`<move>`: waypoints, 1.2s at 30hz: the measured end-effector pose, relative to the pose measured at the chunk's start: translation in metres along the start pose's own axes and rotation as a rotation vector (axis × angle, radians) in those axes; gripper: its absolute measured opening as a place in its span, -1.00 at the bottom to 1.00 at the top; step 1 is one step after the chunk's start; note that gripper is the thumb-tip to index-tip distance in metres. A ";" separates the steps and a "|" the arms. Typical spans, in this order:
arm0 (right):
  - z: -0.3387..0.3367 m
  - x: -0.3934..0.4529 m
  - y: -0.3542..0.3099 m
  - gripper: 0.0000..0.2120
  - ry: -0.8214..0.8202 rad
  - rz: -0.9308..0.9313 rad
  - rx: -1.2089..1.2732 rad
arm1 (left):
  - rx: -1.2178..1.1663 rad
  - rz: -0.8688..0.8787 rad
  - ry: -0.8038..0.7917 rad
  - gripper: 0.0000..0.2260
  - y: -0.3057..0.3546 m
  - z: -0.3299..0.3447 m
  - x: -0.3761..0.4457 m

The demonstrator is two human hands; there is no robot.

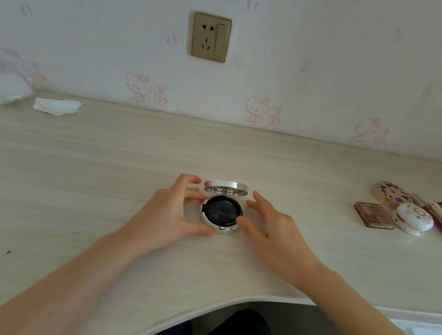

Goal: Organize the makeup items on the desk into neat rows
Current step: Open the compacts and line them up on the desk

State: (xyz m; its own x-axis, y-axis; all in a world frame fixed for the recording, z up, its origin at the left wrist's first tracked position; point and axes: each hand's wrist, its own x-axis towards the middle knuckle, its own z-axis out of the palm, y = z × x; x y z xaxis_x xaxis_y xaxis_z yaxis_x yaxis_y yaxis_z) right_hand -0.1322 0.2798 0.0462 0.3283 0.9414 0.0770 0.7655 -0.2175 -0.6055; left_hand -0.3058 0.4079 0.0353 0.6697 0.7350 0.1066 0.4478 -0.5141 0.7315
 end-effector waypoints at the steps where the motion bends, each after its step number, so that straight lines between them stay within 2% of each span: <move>1: 0.003 -0.003 -0.001 -0.36 0.006 -0.012 -0.032 | -0.006 0.000 0.015 -0.25 -0.001 0.001 -0.002; 7: 0.018 -0.006 -0.005 -0.35 0.049 -0.147 -0.215 | 0.090 0.047 0.071 -0.53 -0.005 0.010 -0.012; 11: 0.020 -0.002 -0.004 -0.50 0.116 -0.240 -0.170 | 0.156 0.118 0.065 -0.51 -0.002 0.016 -0.011; 15: 0.022 0.007 -0.004 -0.54 0.102 -0.304 -0.171 | 0.158 0.143 0.073 -0.53 -0.006 0.014 -0.005; 22: 0.031 0.071 0.002 -0.60 0.115 -0.230 -0.141 | 0.114 0.147 0.149 -0.61 -0.021 0.004 0.042; 36: 0.041 0.177 0.005 -0.62 0.076 -0.169 -0.158 | 0.220 0.126 0.160 -0.66 -0.055 -0.015 0.132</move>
State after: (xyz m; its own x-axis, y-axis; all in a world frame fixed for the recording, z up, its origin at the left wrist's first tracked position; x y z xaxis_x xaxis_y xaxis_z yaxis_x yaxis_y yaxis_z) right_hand -0.0932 0.4557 0.0247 0.2240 0.9472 0.2294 0.8881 -0.1014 -0.4484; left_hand -0.2510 0.5400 0.0192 0.6341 0.7105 0.3050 0.4964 -0.6765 0.5440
